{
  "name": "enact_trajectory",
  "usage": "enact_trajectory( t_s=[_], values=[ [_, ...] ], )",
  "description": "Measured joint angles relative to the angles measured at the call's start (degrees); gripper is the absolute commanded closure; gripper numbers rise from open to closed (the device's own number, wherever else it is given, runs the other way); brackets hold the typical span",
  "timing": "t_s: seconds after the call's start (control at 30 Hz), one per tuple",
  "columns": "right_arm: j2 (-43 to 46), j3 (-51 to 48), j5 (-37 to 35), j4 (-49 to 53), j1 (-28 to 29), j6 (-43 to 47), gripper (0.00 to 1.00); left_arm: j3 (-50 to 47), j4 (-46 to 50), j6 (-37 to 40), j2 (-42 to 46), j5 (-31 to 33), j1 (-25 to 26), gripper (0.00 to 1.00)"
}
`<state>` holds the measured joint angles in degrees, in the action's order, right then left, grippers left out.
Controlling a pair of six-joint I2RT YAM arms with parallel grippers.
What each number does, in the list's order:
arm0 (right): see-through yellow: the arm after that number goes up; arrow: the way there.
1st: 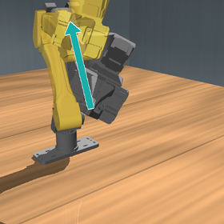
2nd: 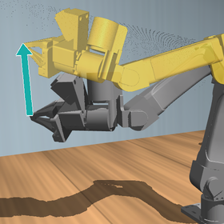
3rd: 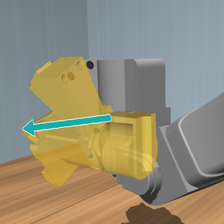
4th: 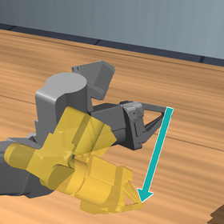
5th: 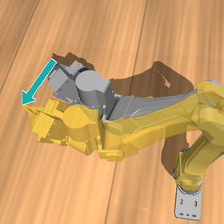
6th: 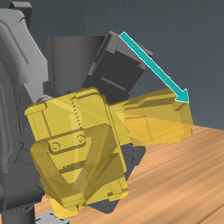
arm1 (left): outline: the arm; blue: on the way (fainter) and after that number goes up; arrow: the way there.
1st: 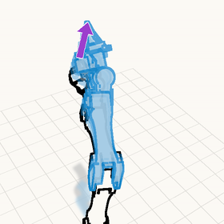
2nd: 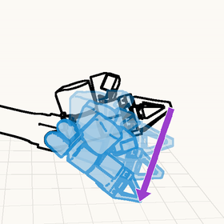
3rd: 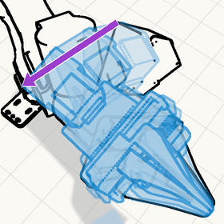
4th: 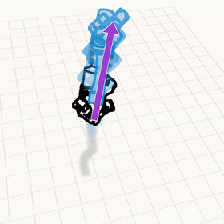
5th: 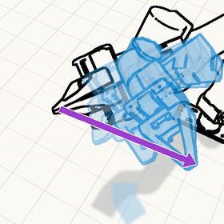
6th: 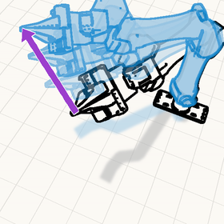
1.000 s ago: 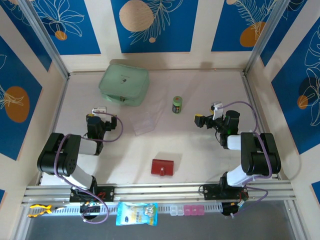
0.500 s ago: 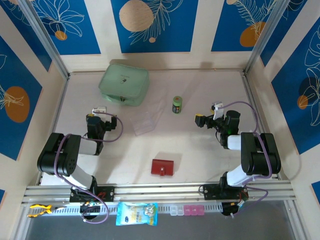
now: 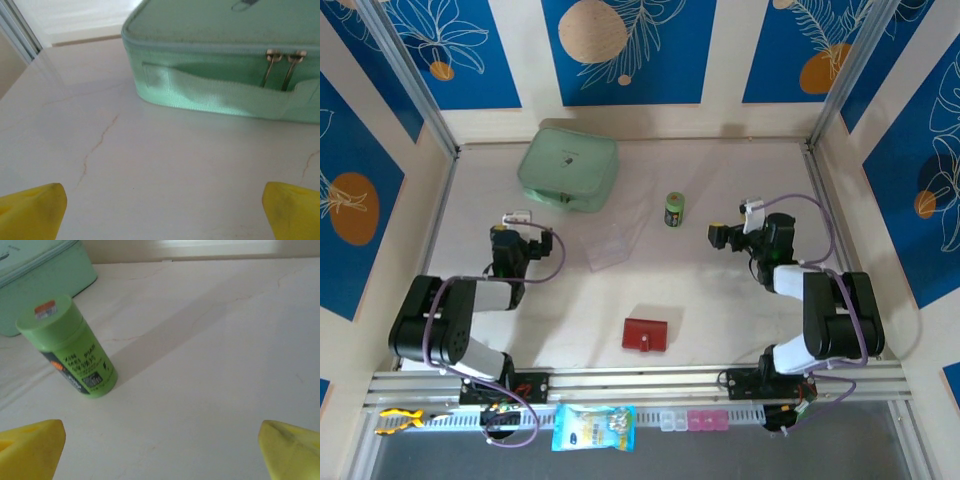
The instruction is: Take the credit cards out of the card holder
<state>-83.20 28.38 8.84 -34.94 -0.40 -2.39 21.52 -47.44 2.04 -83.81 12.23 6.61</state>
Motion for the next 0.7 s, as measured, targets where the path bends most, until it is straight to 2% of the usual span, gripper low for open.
enact_trajectory(
  t_s=[0.13, 0.33, 0.47, 0.7],
  values=[
    [2.99, 2.67, -2.93, 5.46, 1.97, 0.37, 0.0, 2.14, 6.38, -0.31, 4.57, 0.87, 0.04, 0.0],
    [9.31, 3.52, -6.14, 17.86, 5.03, -1.14, 0.06, 7.54, 22.32, -4.17, 11.34, 2.64, 0.37, 0.0],
    [13.2, 6.45, -7.48, 26.97, 7.21, -3.78, 0.12, 12.09, 34.38, -10.01, 14.93, 2.75, 0.44, 0.01],
    [16.39, 14.14, -8.87, 42.64, 12.72, -11.08, 0.27, 20.72, 54.51, -23.28, 15.78, -1.68, 1.73, 0.12]
  ],
)
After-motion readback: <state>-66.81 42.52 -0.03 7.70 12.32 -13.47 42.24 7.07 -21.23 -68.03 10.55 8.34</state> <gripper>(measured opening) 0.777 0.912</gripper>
